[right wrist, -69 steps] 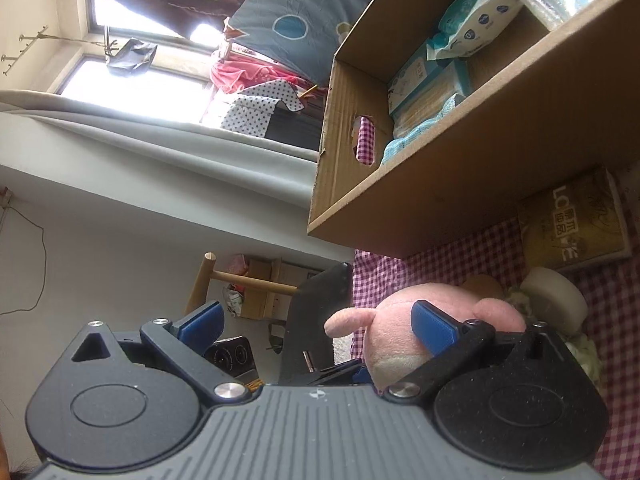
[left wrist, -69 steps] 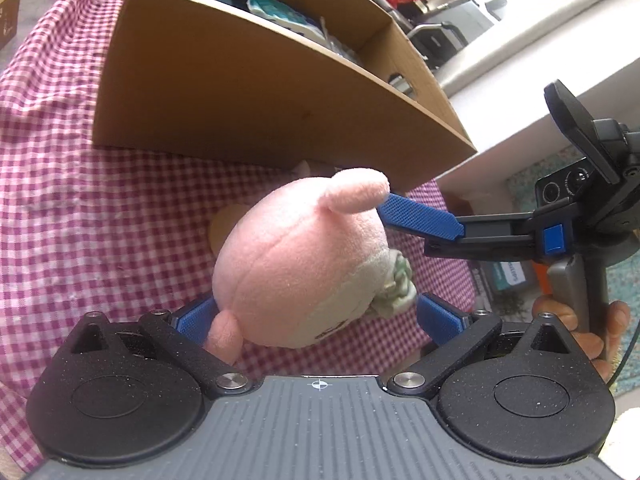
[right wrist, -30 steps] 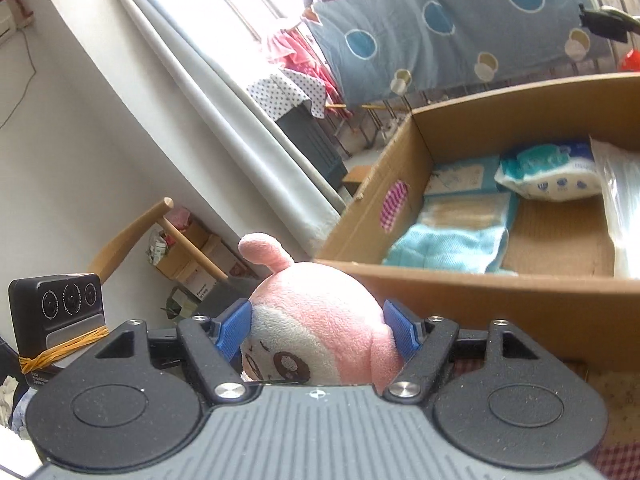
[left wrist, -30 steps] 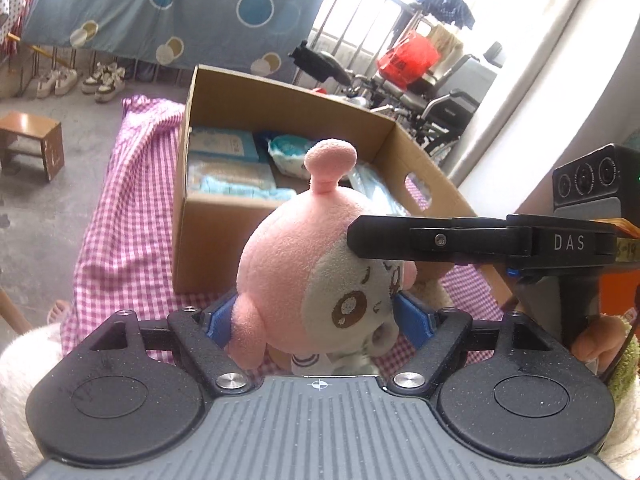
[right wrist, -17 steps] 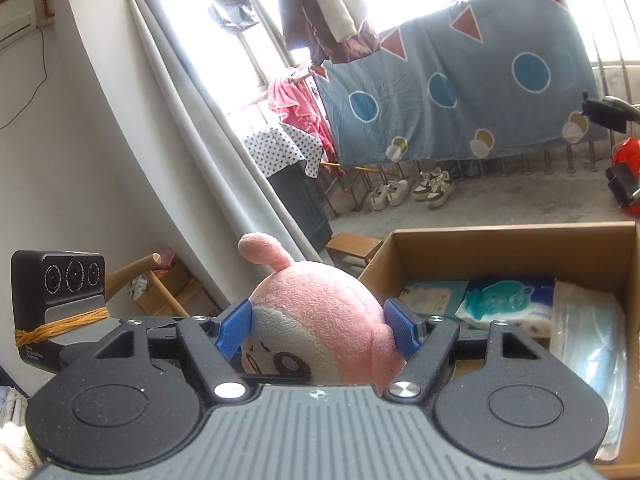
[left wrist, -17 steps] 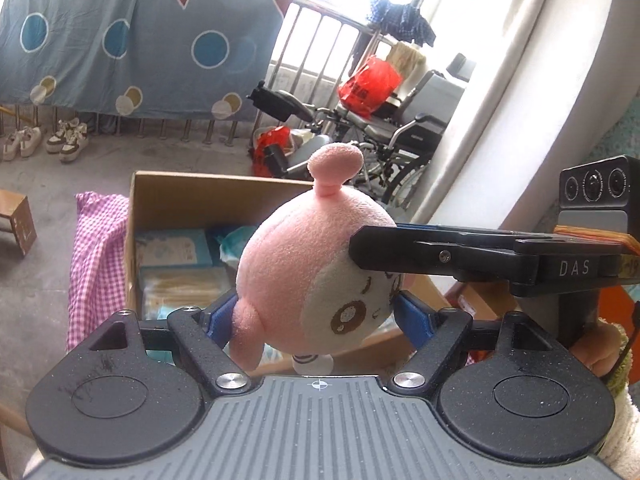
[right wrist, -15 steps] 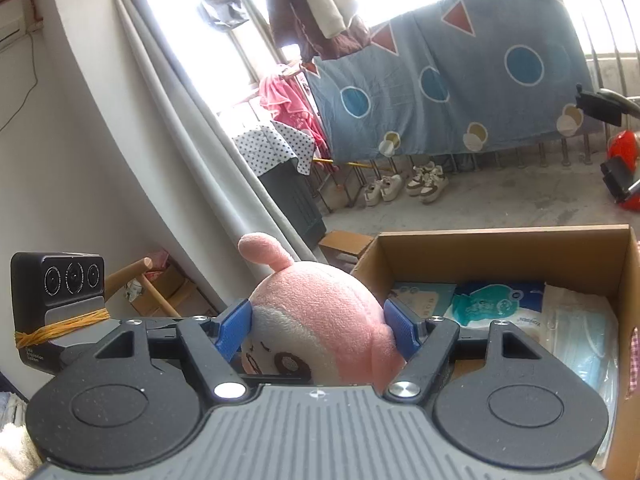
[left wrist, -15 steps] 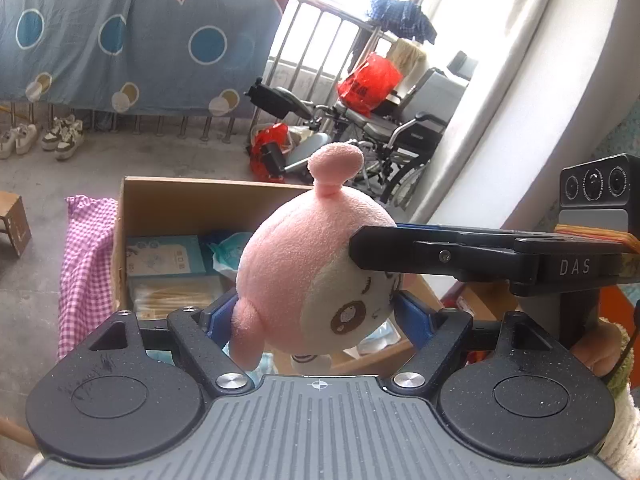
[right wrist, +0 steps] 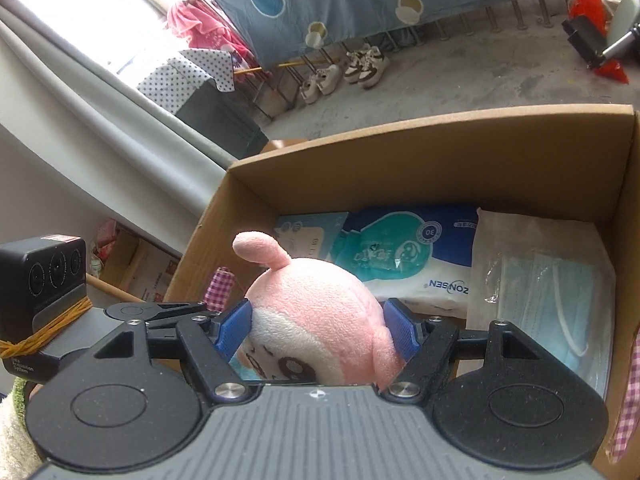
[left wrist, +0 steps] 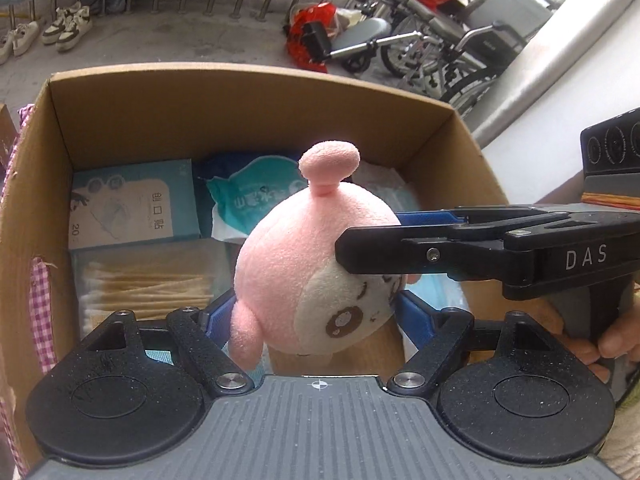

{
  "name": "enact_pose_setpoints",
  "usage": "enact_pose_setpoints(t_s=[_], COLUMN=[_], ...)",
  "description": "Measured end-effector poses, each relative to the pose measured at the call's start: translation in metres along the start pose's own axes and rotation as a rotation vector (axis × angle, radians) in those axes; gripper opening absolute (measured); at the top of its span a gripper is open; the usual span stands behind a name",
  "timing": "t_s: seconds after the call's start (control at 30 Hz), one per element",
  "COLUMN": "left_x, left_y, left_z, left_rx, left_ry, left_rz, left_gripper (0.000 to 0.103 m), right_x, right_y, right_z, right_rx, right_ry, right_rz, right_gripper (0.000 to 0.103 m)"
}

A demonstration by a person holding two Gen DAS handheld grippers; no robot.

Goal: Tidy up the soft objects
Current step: 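Carry the plush toy over the box with the right gripper, then lower the plush toy onto the blue cloth and open the right gripper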

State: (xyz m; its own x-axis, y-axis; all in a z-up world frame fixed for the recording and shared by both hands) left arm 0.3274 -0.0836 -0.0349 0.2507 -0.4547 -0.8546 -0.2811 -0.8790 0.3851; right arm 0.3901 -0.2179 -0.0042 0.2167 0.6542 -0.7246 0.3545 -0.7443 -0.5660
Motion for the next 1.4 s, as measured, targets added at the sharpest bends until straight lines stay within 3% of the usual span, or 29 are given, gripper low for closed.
enact_pose_setpoints(t_s=[0.17, 0.47, 0.73, 0.87, 1.0, 1.4], left_x=[0.026, 0.023, 0.030, 0.027, 0.017, -0.031], left_y=[-0.010, -0.004, -0.010, -0.011, -0.009, 0.001], left_z=[-0.008, -0.002, -0.002, -0.004, -0.004, 0.003], left_rx=[0.001, 0.049, 0.021, 0.003, -0.005, -0.028], left_ry=[-0.057, -0.094, -0.128, -0.137, -0.101, 0.035], left_rz=[-0.056, -0.121, -0.129, -0.133, -0.137, -0.080], left_gripper=[0.083, 0.084, 0.084, 0.087, 0.096, 0.098], right_x=[0.022, 0.030, 0.036, 0.040, 0.035, -0.011], right_y=[0.007, 0.005, 0.000, -0.003, -0.004, -0.010], right_z=[-0.006, -0.003, -0.004, -0.004, -0.004, -0.001], right_rx=[-0.018, -0.002, 0.004, 0.014, 0.022, 0.047], right_ry=[-0.051, -0.095, -0.111, -0.115, -0.114, -0.009], right_rz=[0.016, -0.011, 0.026, 0.063, 0.082, 0.110], right_gripper=[0.076, 0.076, 0.077, 0.085, 0.086, 0.088])
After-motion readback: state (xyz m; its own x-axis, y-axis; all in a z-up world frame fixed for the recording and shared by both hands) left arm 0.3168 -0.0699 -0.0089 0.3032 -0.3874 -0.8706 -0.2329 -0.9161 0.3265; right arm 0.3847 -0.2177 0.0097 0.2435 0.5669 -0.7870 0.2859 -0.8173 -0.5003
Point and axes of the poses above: each gripper's, at about its wrist camera, not at the fingertips, and x roughly the way its jaws point, y to its right, z to its underside, the point moved 4 cm from there along x, roughly the way its jaws point, and after that the axes turned 7 degrees about -y, right-handed, at the moved point
